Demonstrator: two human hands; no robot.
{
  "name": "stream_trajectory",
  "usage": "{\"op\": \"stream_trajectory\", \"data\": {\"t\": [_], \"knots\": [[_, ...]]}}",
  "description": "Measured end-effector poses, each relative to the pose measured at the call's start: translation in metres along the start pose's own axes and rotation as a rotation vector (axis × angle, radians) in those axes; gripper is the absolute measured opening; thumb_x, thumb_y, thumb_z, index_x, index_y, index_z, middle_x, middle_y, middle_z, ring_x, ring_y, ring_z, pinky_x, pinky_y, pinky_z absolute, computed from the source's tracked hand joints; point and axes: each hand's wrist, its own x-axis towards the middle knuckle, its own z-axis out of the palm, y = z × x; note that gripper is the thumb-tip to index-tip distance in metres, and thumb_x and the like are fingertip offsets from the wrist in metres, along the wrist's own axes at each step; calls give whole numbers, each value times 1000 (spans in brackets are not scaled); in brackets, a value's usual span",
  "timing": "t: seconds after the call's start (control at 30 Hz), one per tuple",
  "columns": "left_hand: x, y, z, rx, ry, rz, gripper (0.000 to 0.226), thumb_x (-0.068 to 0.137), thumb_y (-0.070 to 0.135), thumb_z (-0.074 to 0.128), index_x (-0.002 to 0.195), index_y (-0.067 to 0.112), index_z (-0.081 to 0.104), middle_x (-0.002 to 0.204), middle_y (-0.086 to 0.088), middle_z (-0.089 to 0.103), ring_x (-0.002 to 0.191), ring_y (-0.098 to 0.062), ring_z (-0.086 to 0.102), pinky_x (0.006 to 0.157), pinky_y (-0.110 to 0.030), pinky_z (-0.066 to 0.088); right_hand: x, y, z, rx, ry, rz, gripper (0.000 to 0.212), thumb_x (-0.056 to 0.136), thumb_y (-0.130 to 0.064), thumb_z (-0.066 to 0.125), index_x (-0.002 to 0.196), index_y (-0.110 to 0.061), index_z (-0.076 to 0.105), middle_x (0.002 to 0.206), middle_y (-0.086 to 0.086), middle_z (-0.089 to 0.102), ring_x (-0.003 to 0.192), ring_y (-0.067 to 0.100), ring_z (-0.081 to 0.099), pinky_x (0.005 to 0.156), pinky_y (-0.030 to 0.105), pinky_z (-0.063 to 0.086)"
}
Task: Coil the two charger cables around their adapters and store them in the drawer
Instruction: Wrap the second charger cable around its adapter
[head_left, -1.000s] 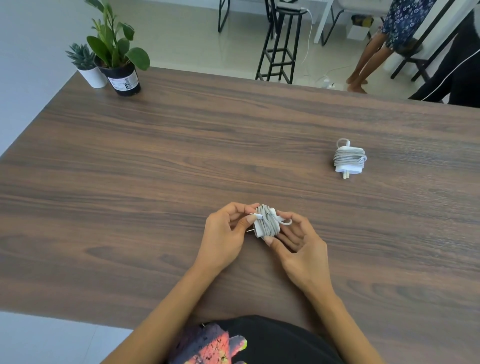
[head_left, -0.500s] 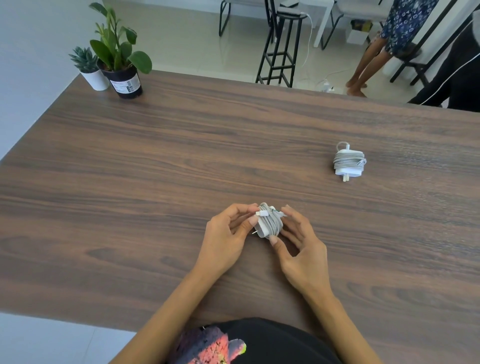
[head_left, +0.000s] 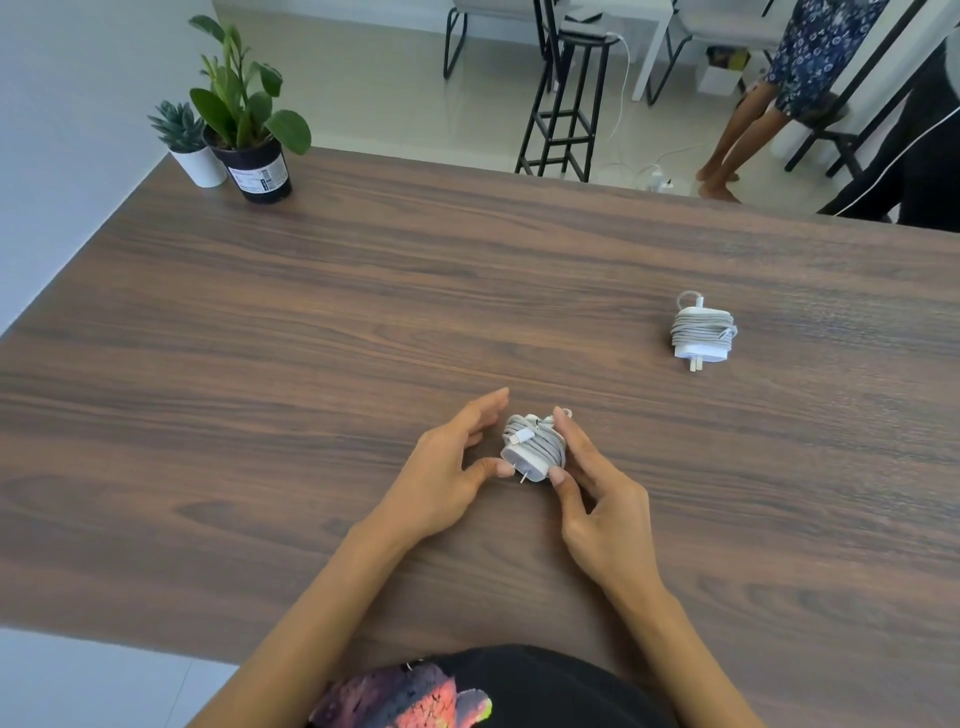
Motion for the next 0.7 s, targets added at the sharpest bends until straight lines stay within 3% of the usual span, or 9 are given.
{"op": "stream_trajectory", "data": {"t": [0.23,0.37,0.5,0.6,0.7], "knots": [[7,0,8,-27,-137,10,72,73,1,74,136,22,46,129,6,58,117,1,54,102,-14,39,-17,6,4,126,22,193,57,88,-8,62,138,-29,42,128,-17,56,112,-10,55,95,5,37],[5,-2,18,-88,-82,8,73,70,-5,74,132,25,49,125,12,60,115,3,55,98,-12,40,-16,11,6,83,41,177,57,88,-4,60,133,-35,42,126,-25,53,114,-18,48,95,2,33],[16,-1,29,-140,-35,15,74,71,-10,71,135,20,47,128,14,57,117,5,53,99,-13,41,-2,18,4,98,86,188,57,89,-5,60,133,-37,43,129,-18,56,118,-10,51,98,6,35],[38,-1,37,-51,11,91,71,71,-12,68,134,15,49,128,11,57,116,6,53,97,-9,39,15,22,-1,75,131,175,58,89,-4,59,134,-37,43,131,-13,55,120,-7,51,98,6,35],[68,-2,46,59,80,194,67,72,-14,63,134,11,50,131,2,58,119,-3,53,100,-10,37,36,29,-9,15,163,155,57,90,-3,57,138,-30,43,134,-7,55,121,-2,52,99,6,35]]}}
